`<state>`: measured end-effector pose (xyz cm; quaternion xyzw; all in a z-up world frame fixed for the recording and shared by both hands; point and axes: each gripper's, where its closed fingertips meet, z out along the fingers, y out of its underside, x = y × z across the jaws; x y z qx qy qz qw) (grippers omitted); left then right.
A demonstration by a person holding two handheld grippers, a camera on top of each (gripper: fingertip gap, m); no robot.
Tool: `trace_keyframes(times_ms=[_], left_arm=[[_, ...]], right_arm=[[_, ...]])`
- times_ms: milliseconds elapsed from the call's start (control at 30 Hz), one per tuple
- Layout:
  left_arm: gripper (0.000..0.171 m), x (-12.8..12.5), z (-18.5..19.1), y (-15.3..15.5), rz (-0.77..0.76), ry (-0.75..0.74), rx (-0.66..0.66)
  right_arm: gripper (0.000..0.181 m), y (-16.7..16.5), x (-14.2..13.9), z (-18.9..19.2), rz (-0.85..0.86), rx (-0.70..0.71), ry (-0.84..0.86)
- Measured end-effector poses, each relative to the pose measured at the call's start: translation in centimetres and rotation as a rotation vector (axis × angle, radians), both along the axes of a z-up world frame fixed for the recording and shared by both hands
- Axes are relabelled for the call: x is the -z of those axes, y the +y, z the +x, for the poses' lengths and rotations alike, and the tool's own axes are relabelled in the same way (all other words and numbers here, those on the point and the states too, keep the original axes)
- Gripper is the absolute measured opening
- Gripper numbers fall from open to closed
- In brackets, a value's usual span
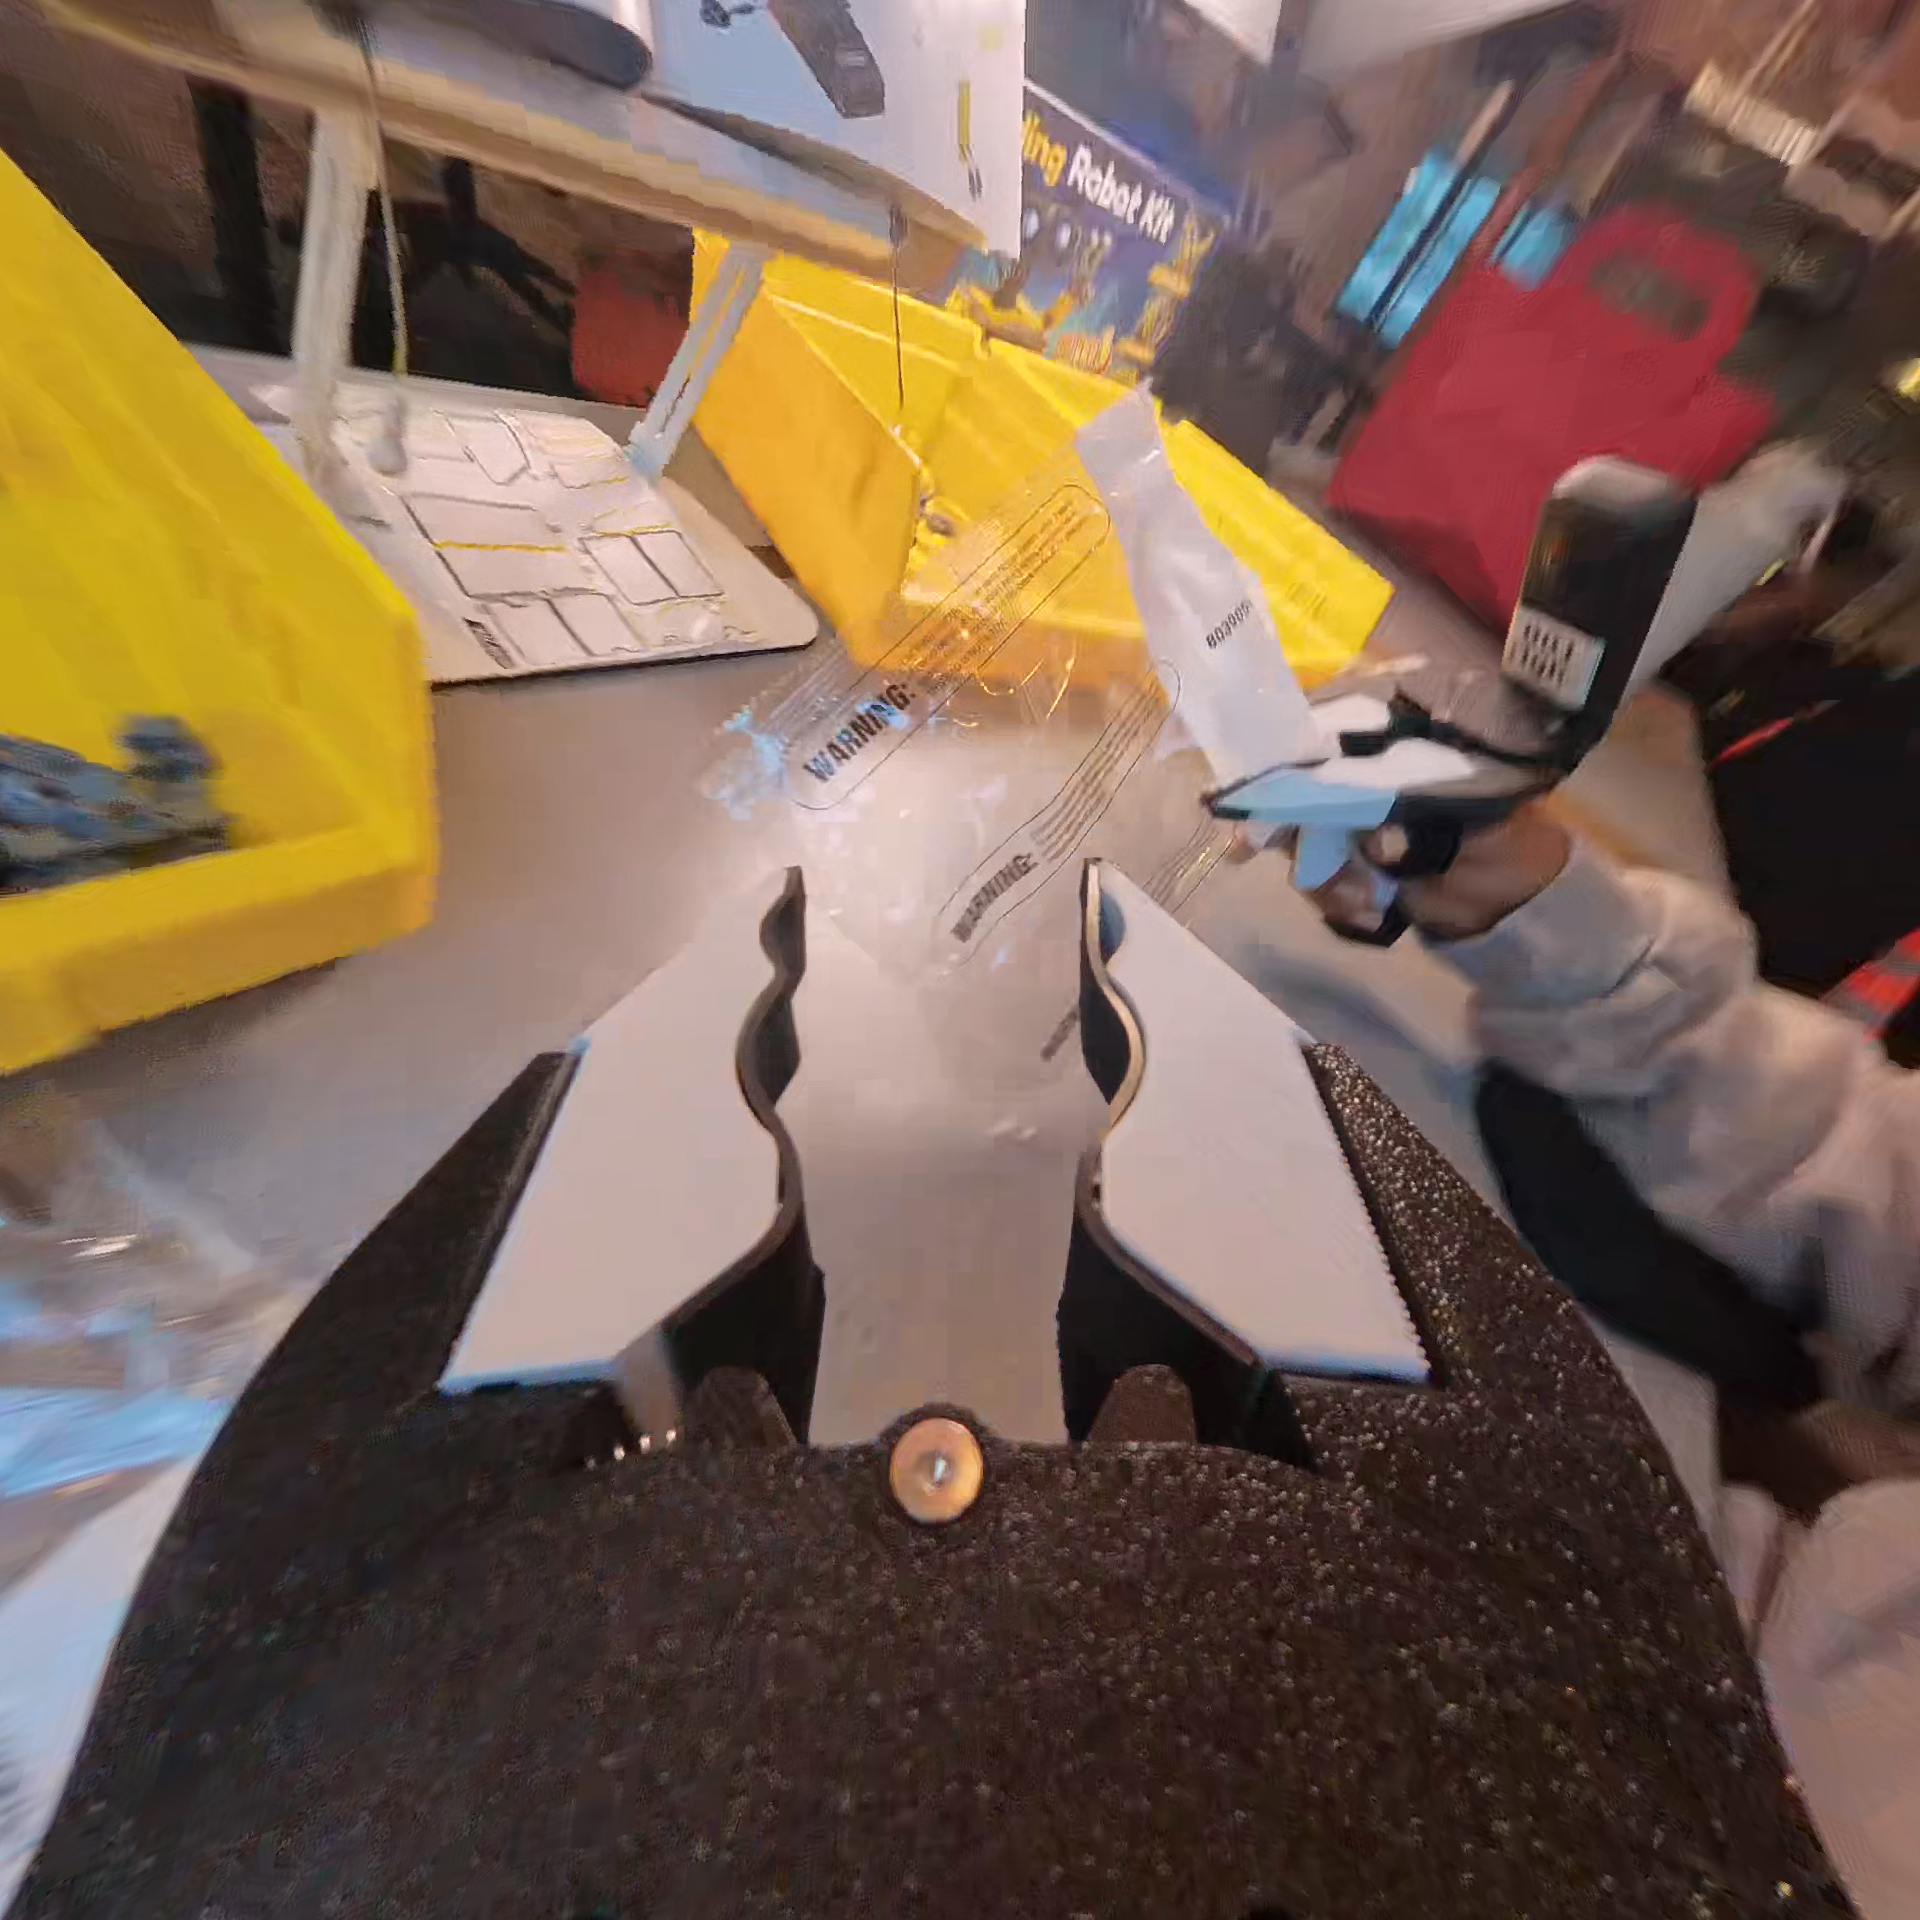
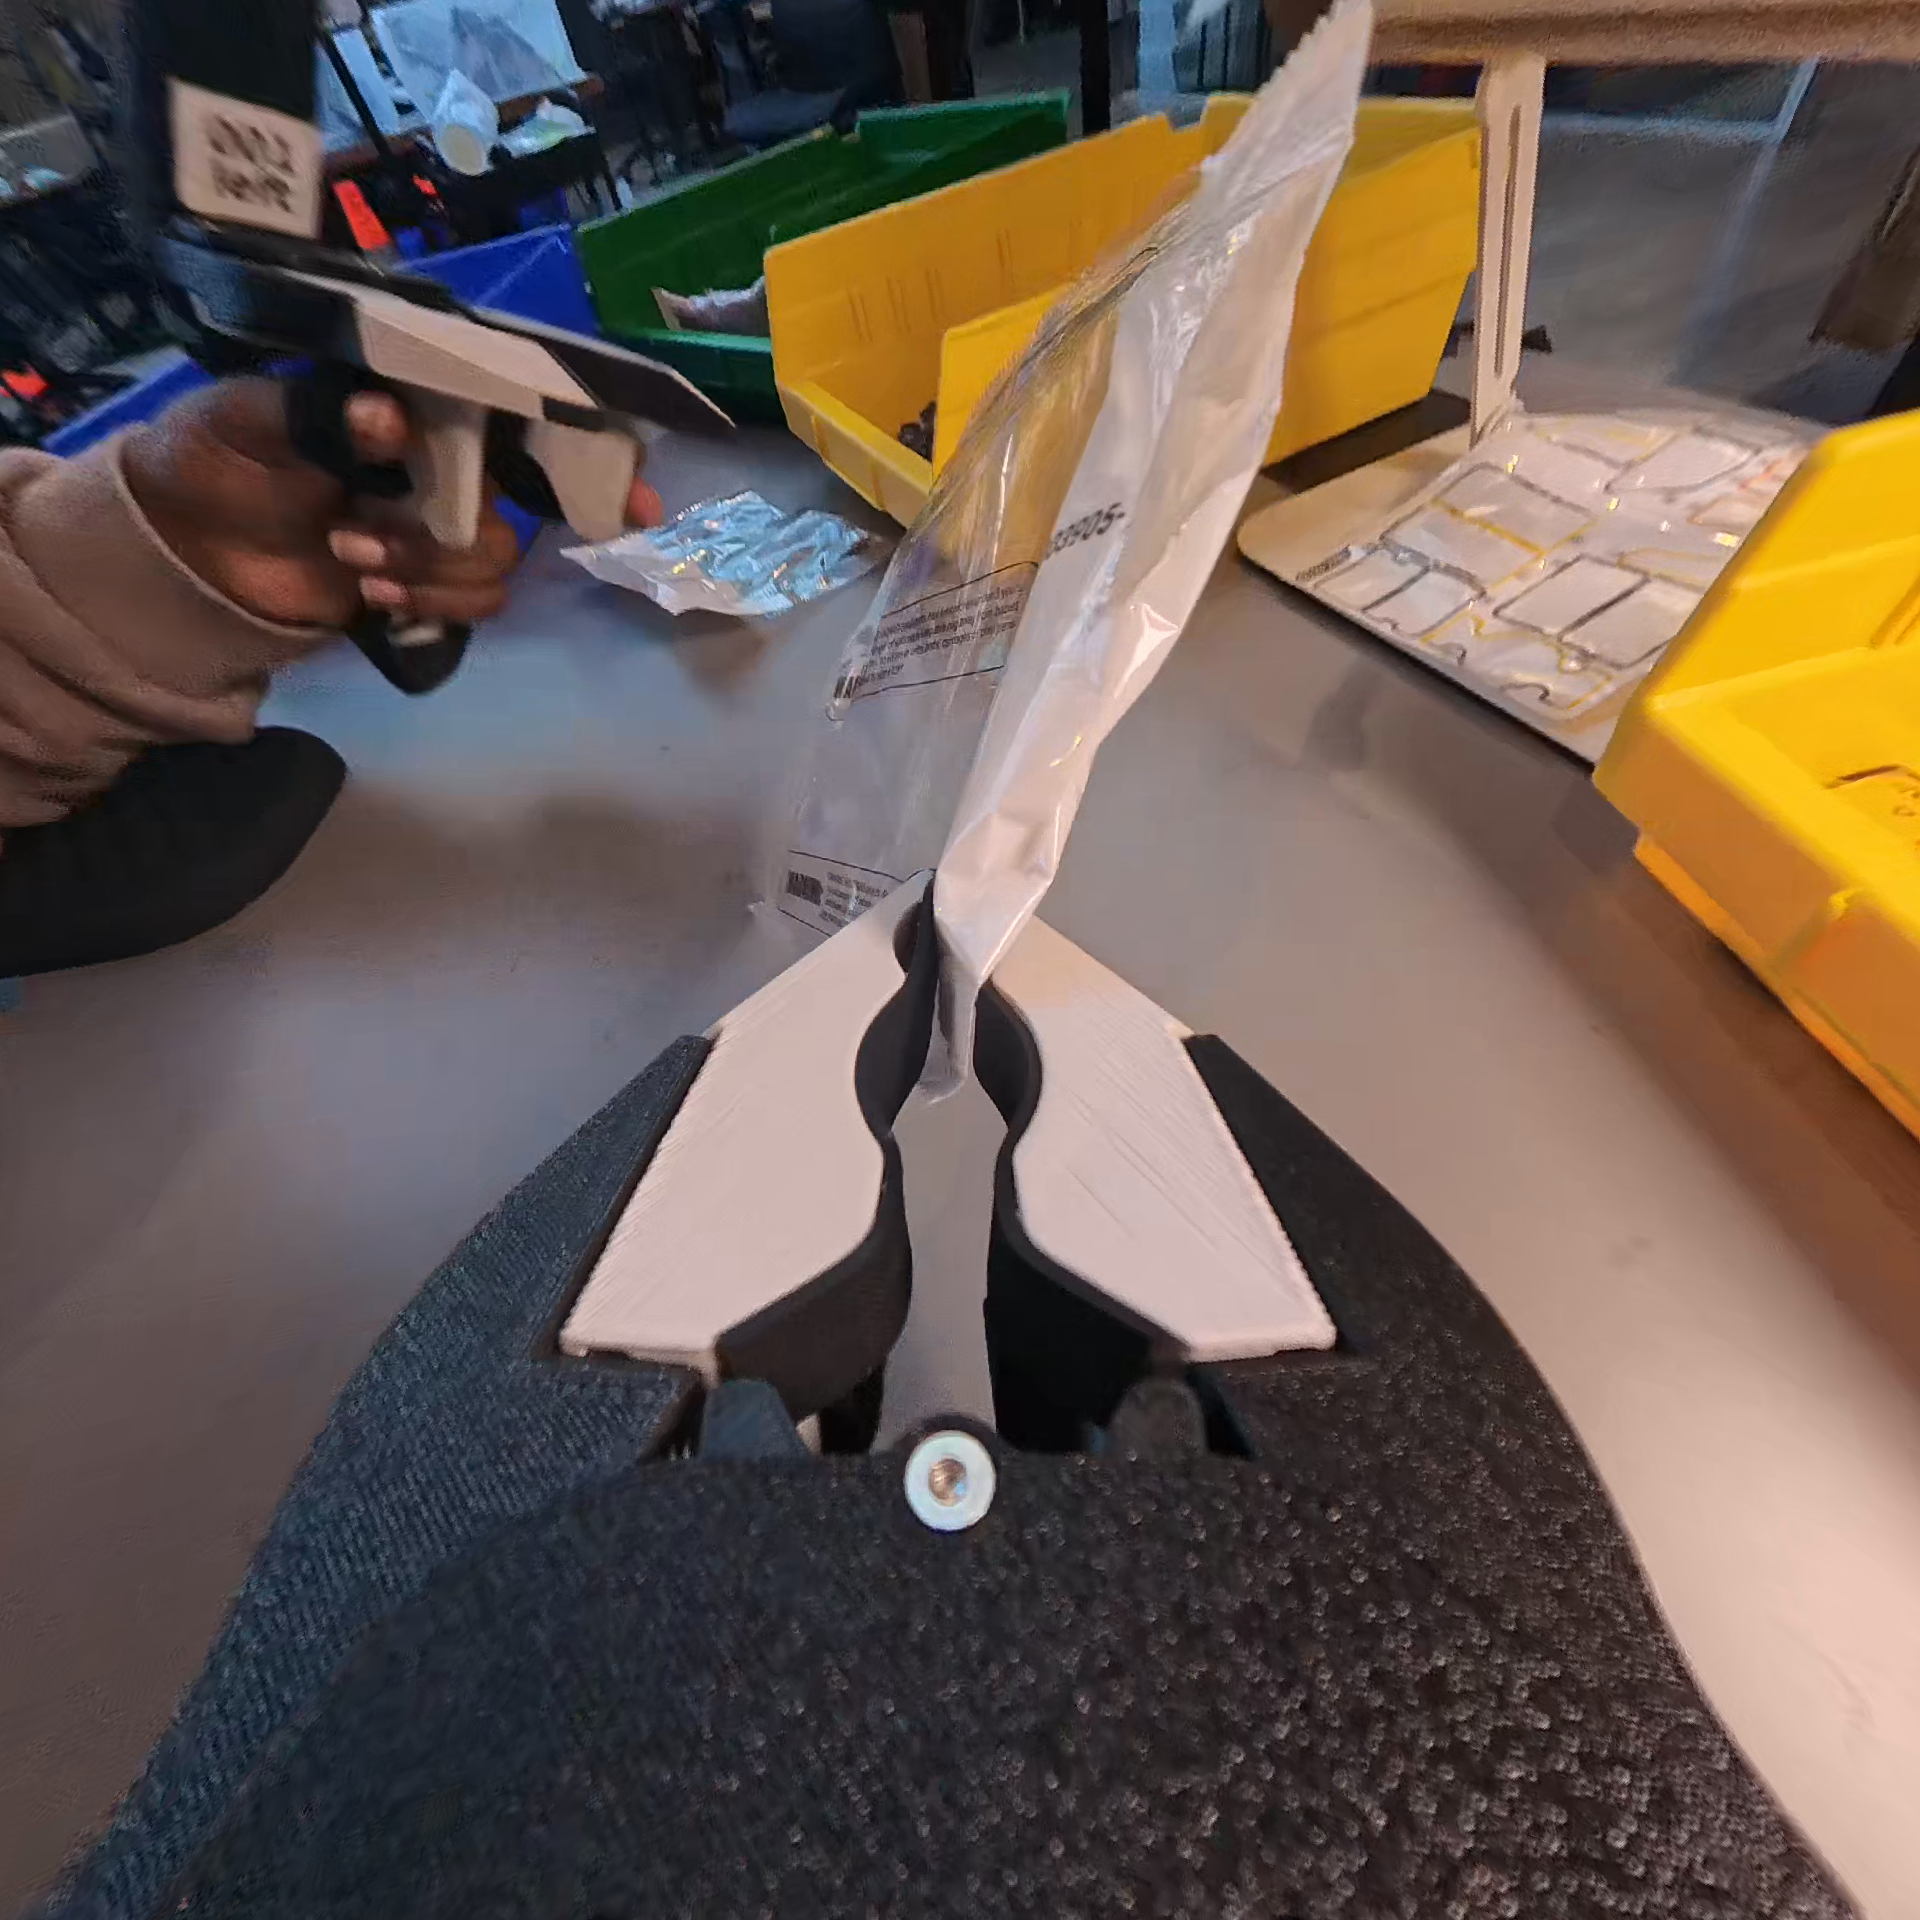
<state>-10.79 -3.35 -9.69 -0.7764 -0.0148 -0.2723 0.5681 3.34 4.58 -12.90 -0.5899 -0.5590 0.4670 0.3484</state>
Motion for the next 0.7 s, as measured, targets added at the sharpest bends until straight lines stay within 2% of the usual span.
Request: trace_keyframes(times_ms=[67, 133, 233, 267, 300, 367, 433, 467, 567, 700], left_arm=[[0.066, 1.2, 1.6, 2.6, -0.015, -0.168, -0.030], [0.078, 1.9, 2.5, 4.9, -0.018, -0.247, -0.045], [0.092, 1.4, 4.5, 6.7, 0.005, -0.350, 0.065], [0.089, 1.1, 5.1, 6.6, 0.030, -0.366, 0.111], [0.072, 0.5, 5.9, 6.1, 0.066, -0.397, 0.177], [0.051, -0.5, 7.2, 4.5, 0.109, -0.461, 0.296], [0.017, -1.0, 7.6, 3.1, 0.150, -0.453, 0.348], [0.008, -1.1, 7.6, 2.6, 0.158, -0.439, 0.356], [0.000, -1.2, 7.1, 2.0, 0.163, -0.377, 0.347], [0.000, -0.9, 6.4, 1.7, 0.157, -0.266, 0.357]], right_arm=[[0.000, 0.1, -1.4, 0.1, 0.046, 0.000, 0.069], [0.000, 0.3, -2.8, 0.5, 0.080, 0.007, 0.143], [0.000, -0.1, -4.8, 1.1, 0.055, -0.030, 0.265], [0.000, -0.4, -5.3, 1.3, 0.028, -0.054, 0.296], [0.000, -0.7, -5.6, 1.5, -0.008, -0.081, 0.315], [0.000, -1.3, -5.7, 1.7, -0.076, -0.134, 0.334], [0.000, -1.7, -5.4, 1.5, -0.111, -0.156, 0.325], [0.000, -1.8, -5.0, 1.4, -0.116, -0.162, 0.308], [0.000, -1.7, -3.2, 1.0, -0.082, -0.157, 0.232], [0.000, -1.7, -2.0, 0.9, -0.065, -0.157, 0.174]])
